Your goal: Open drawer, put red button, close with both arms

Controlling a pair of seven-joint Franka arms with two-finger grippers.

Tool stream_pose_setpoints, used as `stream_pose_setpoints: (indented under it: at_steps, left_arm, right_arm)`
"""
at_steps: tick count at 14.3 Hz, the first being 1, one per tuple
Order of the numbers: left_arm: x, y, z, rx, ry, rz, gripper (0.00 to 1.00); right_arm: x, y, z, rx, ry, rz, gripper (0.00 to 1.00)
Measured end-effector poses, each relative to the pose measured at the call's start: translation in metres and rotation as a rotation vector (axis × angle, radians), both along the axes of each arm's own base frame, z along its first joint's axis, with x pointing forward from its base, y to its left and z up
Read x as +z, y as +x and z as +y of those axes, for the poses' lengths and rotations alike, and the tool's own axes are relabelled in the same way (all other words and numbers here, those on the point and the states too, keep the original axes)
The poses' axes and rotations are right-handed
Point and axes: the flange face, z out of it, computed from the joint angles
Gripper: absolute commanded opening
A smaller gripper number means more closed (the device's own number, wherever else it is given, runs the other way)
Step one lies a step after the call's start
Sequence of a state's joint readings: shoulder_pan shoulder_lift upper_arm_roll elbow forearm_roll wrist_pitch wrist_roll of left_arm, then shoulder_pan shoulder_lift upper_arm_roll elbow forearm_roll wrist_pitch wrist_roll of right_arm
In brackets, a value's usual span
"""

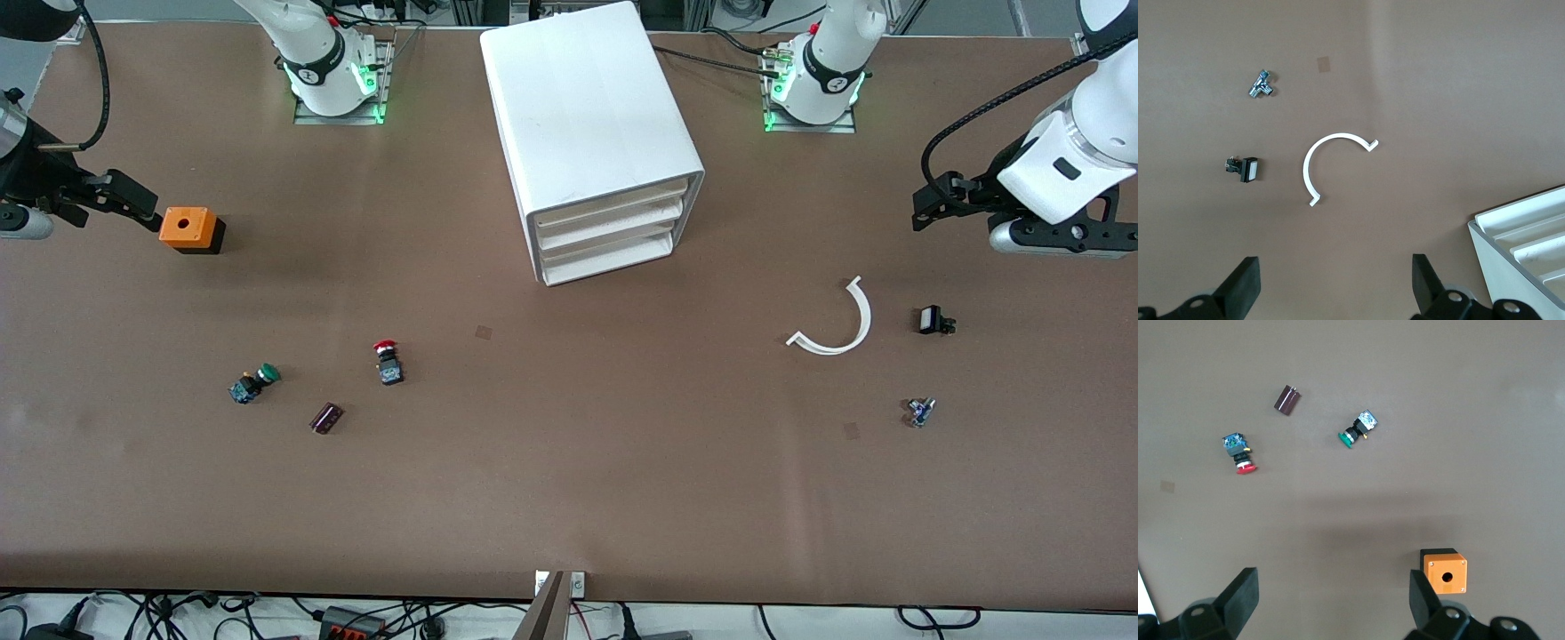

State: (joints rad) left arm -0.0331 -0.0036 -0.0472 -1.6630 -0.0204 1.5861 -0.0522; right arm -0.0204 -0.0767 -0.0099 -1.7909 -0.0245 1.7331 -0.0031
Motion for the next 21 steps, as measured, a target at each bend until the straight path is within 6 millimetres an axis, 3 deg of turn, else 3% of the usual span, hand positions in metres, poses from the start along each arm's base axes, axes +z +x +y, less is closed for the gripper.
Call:
stream_pose_setpoints:
  at_steps: [8, 11, 14, 16, 19, 21]
  left_arm:
    - [-0.001, -0.001, 0.0, 0.0, 0.001, 0.007, 1.0]
    - [-0.004, -0.006, 0.0, -0.003, 0.004, 0.052, 1.0]
    - [-0.01, -0.015, -0.008, -0.02, 0.011, 0.127, 1.0]
    - [-0.02, -0.027, -0.024, -0.053, 0.021, 0.231, 1.0]
    - [-0.052, -0.036, -0.061, -0.132, 0.032, 0.379, 1.0]
    - [-0.075, -0.035, -0.083, -0.175, -0.051, 0.44, 1.0]
  right_arm:
    - [-0.001, 0.0, 0.0, 0.012, 0.0, 0.007, 1.0]
    - [-0.011, 0.003, 0.0, 0.013, 0.0, 0.025, 1.0]
    - [-0.035, 0.015, 0.005, 0.023, 0.001, 0.065, 1.0]
    - [-0.056, 0.027, 0.018, 0.048, 0.001, 0.091, 1.0]
    - [-0.103, 0.05, 0.059, 0.118, 0.0, 0.129, 1.0]
    - [-0.133, 0.069, 0.092, 0.17, 0.0, 0.121, 1.0]
